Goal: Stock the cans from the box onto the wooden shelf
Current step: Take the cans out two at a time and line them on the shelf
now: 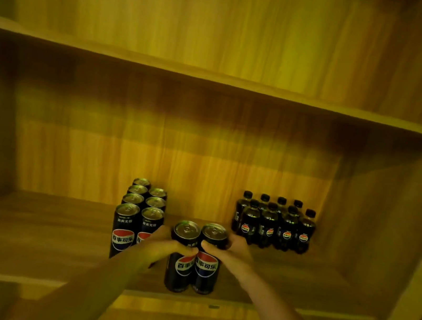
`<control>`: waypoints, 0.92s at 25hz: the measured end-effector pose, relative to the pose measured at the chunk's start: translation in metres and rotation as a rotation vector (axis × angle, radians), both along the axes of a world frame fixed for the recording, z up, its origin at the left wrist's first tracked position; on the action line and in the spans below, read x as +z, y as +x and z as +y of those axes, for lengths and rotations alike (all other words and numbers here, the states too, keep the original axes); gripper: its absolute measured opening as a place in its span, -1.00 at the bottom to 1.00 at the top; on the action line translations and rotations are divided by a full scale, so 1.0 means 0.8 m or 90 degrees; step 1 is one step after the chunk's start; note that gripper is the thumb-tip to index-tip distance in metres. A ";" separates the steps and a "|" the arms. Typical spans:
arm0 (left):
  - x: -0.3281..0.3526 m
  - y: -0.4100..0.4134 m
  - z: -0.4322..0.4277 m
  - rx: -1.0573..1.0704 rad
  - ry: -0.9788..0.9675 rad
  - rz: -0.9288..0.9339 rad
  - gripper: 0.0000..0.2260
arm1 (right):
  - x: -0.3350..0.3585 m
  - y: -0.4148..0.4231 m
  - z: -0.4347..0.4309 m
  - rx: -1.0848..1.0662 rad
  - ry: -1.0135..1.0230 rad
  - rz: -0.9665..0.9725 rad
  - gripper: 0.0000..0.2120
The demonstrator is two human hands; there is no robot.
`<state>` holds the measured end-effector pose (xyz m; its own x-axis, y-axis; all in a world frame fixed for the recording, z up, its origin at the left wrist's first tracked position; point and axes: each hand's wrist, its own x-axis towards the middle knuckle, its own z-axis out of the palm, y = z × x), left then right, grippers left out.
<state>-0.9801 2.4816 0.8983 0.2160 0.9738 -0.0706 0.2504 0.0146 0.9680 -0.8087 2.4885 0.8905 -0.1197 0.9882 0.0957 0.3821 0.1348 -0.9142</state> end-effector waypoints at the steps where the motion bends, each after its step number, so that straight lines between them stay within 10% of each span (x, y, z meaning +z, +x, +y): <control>1: -0.002 0.004 0.012 0.018 -0.004 -0.005 -0.60 | -0.003 0.003 0.014 0.011 0.002 -0.002 -0.53; 15: -0.043 0.033 0.111 0.060 -0.021 -0.051 -0.70 | -0.044 0.031 0.143 0.075 -0.024 -0.012 -0.55; 23: -0.122 0.035 0.115 0.236 0.050 -0.111 -0.27 | -0.084 0.037 0.143 0.075 -0.066 0.062 -0.34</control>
